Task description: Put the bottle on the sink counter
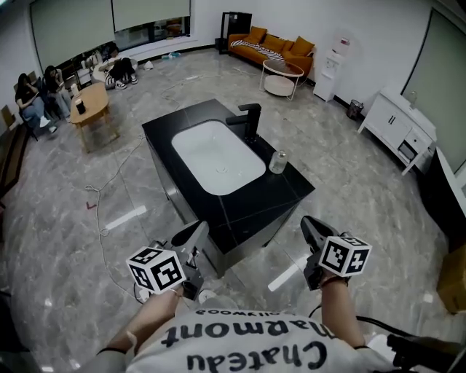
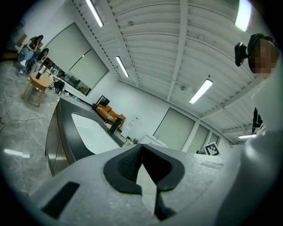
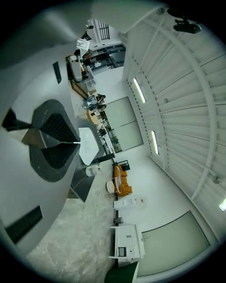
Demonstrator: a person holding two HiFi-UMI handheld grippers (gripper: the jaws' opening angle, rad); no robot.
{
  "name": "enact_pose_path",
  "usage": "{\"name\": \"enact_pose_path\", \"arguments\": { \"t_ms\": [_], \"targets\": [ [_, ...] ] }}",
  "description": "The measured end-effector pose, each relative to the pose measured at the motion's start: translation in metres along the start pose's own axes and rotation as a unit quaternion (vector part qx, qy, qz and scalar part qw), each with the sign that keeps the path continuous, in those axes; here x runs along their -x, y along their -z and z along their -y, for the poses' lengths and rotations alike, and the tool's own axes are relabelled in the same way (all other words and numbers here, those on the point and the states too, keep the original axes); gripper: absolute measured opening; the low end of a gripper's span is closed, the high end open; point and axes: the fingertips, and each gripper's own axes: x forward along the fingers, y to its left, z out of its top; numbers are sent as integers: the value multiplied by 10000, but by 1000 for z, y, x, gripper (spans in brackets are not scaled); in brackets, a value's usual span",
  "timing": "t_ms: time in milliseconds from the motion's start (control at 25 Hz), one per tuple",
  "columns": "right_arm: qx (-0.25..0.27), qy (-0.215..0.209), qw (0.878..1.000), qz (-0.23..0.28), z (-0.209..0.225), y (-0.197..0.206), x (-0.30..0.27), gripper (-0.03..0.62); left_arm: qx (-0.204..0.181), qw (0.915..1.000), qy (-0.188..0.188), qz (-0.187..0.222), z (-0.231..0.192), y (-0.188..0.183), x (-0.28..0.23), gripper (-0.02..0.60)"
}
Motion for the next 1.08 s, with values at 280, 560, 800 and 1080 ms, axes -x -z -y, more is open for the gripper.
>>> {"name": "enact_pose_path", "arguments": {
  "t_ms": [280, 560, 800, 1080],
  "targets": [
    [69, 248, 9996, 65, -5, 24, 60, 15, -180, 9996, 162, 115, 43, 4, 39, 15],
    [155, 341, 9992, 103, -9, 36, 93, 15, -203, 9995, 228, 109, 66, 17, 58, 15],
    [123, 346, 9992, 125, -13, 48, 112, 15, -335, 9992, 236, 14, 77, 30, 68, 15],
    [199, 391, 9990, 87, -5, 61, 123, 15, -359, 9991, 233, -84, 89, 51, 68, 15]
  ]
}}
